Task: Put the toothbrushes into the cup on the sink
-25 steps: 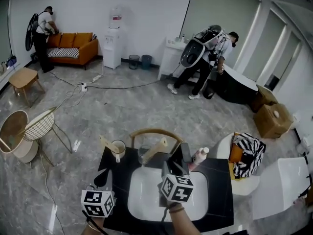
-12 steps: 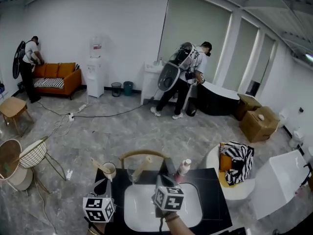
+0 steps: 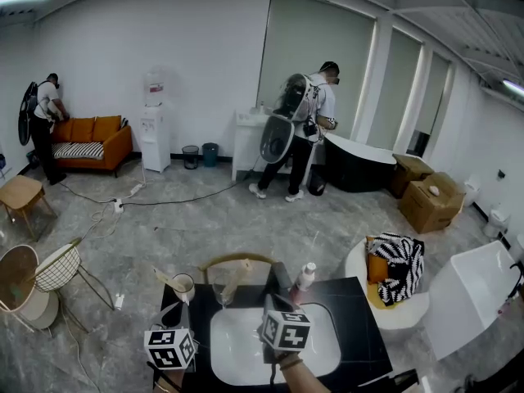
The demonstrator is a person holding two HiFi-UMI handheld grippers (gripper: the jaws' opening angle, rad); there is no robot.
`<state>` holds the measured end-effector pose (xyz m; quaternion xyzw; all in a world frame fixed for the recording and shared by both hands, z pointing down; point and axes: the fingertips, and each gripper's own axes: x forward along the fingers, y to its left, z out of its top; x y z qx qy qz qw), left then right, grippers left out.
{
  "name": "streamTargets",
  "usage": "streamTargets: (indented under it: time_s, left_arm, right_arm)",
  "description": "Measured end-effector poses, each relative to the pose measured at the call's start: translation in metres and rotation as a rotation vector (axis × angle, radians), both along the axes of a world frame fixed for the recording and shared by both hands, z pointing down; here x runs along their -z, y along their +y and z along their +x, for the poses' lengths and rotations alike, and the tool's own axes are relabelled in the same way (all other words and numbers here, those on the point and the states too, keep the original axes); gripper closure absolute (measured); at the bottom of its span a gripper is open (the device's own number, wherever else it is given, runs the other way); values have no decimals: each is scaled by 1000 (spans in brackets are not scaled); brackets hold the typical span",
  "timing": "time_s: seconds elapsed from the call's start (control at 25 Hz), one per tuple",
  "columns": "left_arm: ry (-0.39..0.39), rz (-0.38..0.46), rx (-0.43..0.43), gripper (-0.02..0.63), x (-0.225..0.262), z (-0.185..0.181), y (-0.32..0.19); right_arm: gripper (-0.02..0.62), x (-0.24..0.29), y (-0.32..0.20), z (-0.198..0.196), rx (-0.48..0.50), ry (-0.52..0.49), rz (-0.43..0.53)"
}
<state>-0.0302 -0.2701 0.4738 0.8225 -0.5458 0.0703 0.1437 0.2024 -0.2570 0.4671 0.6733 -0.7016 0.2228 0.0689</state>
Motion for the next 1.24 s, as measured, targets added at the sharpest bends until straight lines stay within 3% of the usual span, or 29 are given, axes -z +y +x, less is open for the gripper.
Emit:
streamTargets:
  time_s: [0.32, 1.24]
  left_arm:
    - [6, -10, 12, 597, -1, -3, -3]
    - [0, -15, 4, 597, -4, -3, -8]
  right_arm:
    - [592, 6, 2, -17, 80, 81, 0]
    - [592, 5, -1, -24, 94, 49, -1]
